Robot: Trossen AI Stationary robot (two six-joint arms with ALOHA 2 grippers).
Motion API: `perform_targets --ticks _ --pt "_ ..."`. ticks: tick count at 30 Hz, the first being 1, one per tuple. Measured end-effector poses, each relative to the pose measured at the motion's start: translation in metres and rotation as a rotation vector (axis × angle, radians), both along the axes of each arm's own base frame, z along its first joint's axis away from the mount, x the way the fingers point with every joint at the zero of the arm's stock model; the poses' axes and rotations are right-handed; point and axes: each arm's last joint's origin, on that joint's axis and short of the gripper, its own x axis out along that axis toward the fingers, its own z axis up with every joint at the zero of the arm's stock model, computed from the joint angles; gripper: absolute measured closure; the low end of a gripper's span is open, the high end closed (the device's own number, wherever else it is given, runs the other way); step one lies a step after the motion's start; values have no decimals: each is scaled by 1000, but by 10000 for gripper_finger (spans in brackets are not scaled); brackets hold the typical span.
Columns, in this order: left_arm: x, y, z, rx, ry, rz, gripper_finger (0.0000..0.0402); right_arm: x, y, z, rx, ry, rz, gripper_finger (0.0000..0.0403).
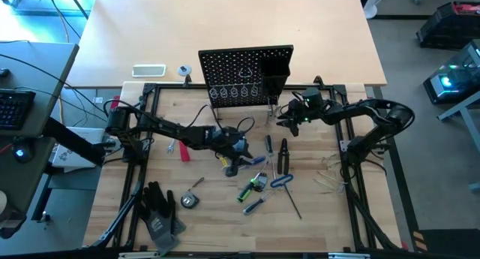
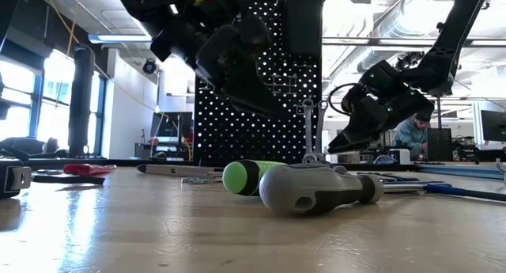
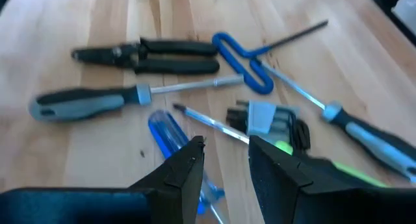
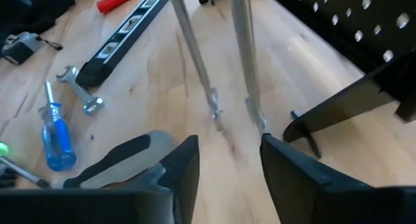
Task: Hang tools onto peg board
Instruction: Hang the left wrench onto the pegboard
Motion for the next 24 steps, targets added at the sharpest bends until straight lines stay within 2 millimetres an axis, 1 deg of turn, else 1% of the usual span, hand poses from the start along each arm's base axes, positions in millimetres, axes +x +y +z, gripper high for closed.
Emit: perform_targets --ticks 5,8,10,14,17,22,24 --pt "-3 -4 -1 10 32 -12 287 1 6 0 26 22 24 229" --pt "-7 -7 6 66 38 -1 287 2 10 7 16 9 35 228" --pt "-12 -9 15 121 34 14 287 2 12 14 2 -4 32 228" --pt "-26 -12 30 230 79 60 287 -1 18 32 -41 -32 19 228" --pt "-41 -12 39 295 150 110 287 -5 23 45 -51 -53 14 229" --pt "-63 -11 45 353 288 211 287 -10 37 63 -77 -83 39 229" --pt "-72 -9 42 376 329 258 287 -13 43 69 -89 -85 43 229"
